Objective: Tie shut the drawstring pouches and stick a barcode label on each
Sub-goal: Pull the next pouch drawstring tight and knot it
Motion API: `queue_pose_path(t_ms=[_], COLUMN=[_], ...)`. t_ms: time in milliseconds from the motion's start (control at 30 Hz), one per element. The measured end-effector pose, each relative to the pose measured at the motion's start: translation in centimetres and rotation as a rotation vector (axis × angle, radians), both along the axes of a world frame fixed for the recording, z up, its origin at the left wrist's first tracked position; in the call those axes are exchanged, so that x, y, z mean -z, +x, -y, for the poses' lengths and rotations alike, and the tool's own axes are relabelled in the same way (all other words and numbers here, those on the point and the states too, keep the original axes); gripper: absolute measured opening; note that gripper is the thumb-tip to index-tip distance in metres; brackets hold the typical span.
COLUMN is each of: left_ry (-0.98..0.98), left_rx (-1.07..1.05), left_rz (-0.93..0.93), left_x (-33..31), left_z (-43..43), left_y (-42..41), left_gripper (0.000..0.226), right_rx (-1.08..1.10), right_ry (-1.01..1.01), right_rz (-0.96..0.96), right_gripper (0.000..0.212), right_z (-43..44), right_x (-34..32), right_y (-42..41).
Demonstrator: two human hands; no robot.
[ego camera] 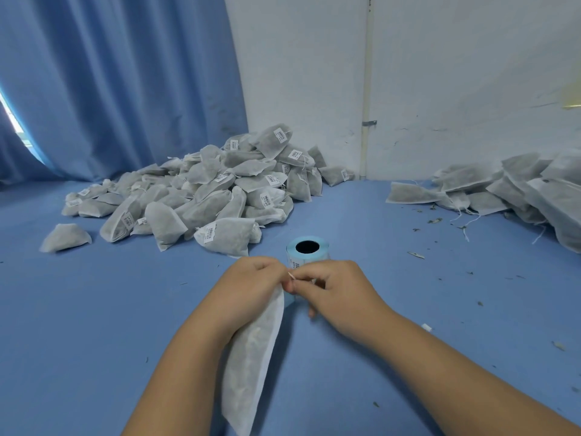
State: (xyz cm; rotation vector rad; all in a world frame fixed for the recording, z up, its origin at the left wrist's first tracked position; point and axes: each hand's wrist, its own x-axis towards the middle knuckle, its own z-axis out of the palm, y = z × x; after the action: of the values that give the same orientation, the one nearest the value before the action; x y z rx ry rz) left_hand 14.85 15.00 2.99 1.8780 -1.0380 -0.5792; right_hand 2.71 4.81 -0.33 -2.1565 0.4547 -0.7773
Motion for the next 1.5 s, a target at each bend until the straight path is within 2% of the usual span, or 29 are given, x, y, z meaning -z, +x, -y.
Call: queue_pose_path(t_ms=[100,200,333,433,633,700,800,967,1033,1167,1300,1367,1500], left_ry=[-0.052,-0.059,-0.017,-0.087,-0.297,-0.311,-0.262,-0.168,-0.167,-0.161,-0.134,-0.128,-0.110], left_rx=[0.001,0.141,0.357,0.461,0.439,0.365,0.263,0.442,0.480,0.521,0.568,0.596,0.624], left_rz=[-0.007,-0.127,-0.265,-0.430,-0.572,-0.469,-0.112,0.260,0.303,0.116,-0.378,-0.556,-0.837], left_x=[-0.5,-0.7,-0.5,-0.3,-0.9,-1.4,-1.1,0.3,0.4,0.0,0.0,0.1,0.3], left_z=[-0.6,-0.9,-0.6,0.0,2.4,3.4,4.9,5.4,5.3,4.5,4.0,4.1,4.4], left_y=[-0.4,-0.9,-2.4,-3.5,-5.8,-6.6,-7.7,-9.1,-9.3,-9.9,-10.3,-10.3,-9.6], left_gripper=[0.024,0.026,0.023,0.019,0.020,0.022,0.015,0.030,0.026,0.021,0.018,0.017,0.016], right_rx=[-0.061,-0.023,0.045,0.097,0.193,0.213,0.239,0.283,0.283,0.277,0.166,0.203,0.476], right_ry=[0.143,0.184,0.076,0.027,0.024,0.012,-0.111,-0.300,-0.293,-0.103,0.121,0.085,-0.217], right_rz=[-0.017,0.038,0.034,0.039,0.032,0.041,-0.031,-0.020,0.014,0.126,0.122,0.089,0.118], right_gripper=[0.019,0.018,0.018,0.018,0.016,0.015,0.016,0.015,0.018,0.017,0.017,0.015,0.010], right_z=[0.4,0.9,0.8,0.7,1.1,1.1,1.0,1.3,1.5,1.8,1.6,1.5,1.7], right_x=[-1.6,-3.2,-3.7,-3.3,-2.5,-2.3,-2.2,-3.2,-3.5,-3.4,-2.9,-2.6,-2.9], right_y=[-1.3,-3.2,-5.7,-7.5,-10.4,-11.2,-12.4,-13.5,-13.7,-13.7,-13.1,-12.8,-13.1])
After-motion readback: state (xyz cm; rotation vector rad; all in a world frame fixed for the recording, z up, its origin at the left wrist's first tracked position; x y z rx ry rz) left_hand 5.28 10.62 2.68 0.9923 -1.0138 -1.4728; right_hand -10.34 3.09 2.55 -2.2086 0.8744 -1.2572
